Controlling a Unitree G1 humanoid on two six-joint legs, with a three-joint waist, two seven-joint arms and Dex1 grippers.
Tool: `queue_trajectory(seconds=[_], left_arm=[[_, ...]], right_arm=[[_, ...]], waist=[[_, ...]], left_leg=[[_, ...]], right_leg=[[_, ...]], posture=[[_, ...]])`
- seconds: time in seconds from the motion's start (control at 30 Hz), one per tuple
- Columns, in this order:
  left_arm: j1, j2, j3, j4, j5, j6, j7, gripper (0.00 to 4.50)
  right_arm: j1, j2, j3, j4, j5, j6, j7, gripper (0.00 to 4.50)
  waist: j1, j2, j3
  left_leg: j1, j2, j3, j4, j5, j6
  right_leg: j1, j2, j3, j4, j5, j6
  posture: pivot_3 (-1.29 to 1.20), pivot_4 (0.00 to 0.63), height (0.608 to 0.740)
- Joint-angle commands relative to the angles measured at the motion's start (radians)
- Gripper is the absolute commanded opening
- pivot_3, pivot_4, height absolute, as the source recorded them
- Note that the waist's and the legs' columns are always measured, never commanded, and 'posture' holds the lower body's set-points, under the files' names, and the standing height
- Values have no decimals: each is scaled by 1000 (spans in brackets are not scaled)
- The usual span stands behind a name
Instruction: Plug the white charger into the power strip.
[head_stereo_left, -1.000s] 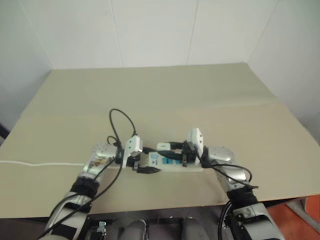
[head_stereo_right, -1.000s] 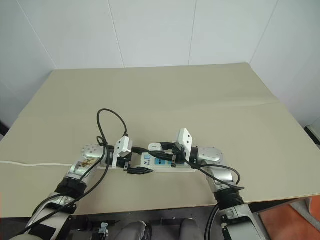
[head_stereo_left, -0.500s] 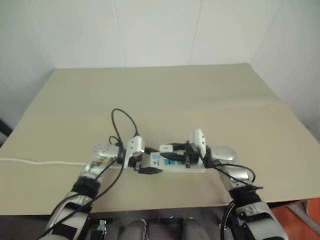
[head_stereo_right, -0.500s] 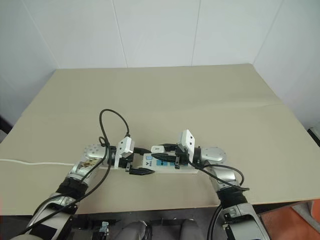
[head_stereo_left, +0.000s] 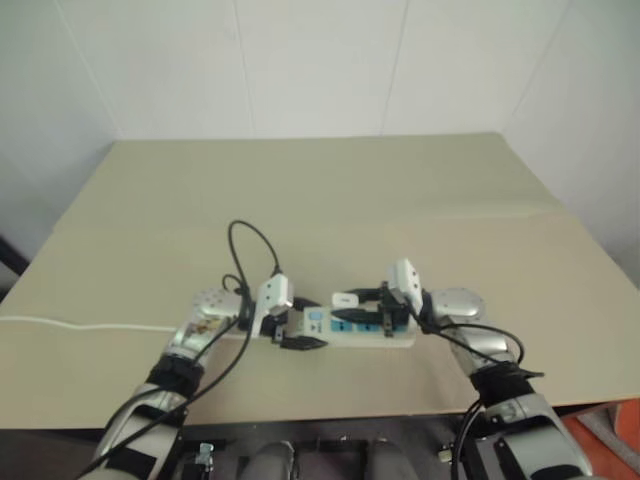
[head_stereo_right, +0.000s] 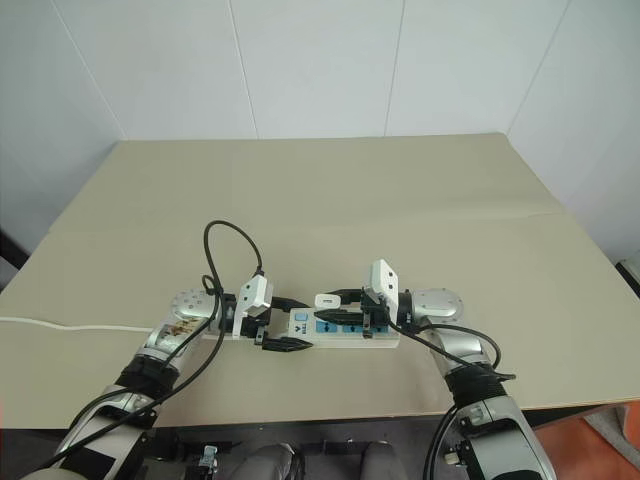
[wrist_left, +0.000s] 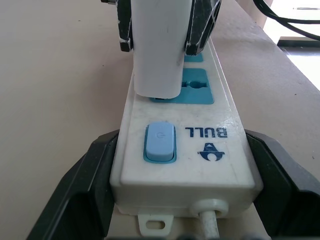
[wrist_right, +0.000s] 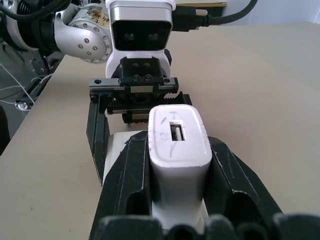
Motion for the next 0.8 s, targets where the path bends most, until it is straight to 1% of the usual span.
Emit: queue_trajectory(seconds=[0.03,0.17,0.27,0.43,0.57,0.63,0.73,0.8], left_arm=[[35,56,2,34,25,16,-24,3289],[35,56,1,35,25,15,-25,3289],[35,54,1,34,25,15,-22,3289],[40,54,1,25,23,19,-17,3289],[44,58,3,24,22,19,-18,3289],[44,58,3,24,23,20,-18,3289],[41,57,3,28,24,18,-18,3289],[38,54,2,32,24,16,-18,3289]], right_arm=[[22,-104,-35,141,-78,25,-29,1129],[-22,-83,3,182,-94,28,-29,1129],[-47,-56,48,203,-110,25,-27,1129],[-42,-44,98,213,-116,34,-9,1129],[-33,-55,106,225,-119,41,-9,1129],[-30,-57,107,223,-117,44,-13,1129],[-26,-57,103,213,-110,50,-19,1129],[-27,-56,101,202,-103,70,-23,1872]], waist=[[-1,0,0],[-3,0,-2],[-4,0,-3],[-10,0,-5],[-10,1,-11],[-8,2,-14],[-7,3,-17],[-5,3,-17]], left_leg=[[0,0,0,0,0,0],[4,0,0,0,0,0],[6,1,0,0,0,0],[9,3,0,-1,-1,0],[10,5,0,-1,-3,-1],[13,9,0,-1,-6,-2],[15,13,0,-1,-9,-5],[15,14,0,-1,-9,-5]], right_leg=[[0,0,0,0,0,0],[3,0,0,0,0,0],[10,0,0,0,0,1],[12,2,0,0,-3,5],[13,4,1,-3,-4,6],[15,9,1,-8,-3,6],[15,13,1,-9,-2,4],[15,15,1,-9,-2,3]], posture=[[0,150,740],[0,150,740],[0,150,740],[0,150,740],[0,150,740],[0,150,740],[0,150,740],[0,150,740]])
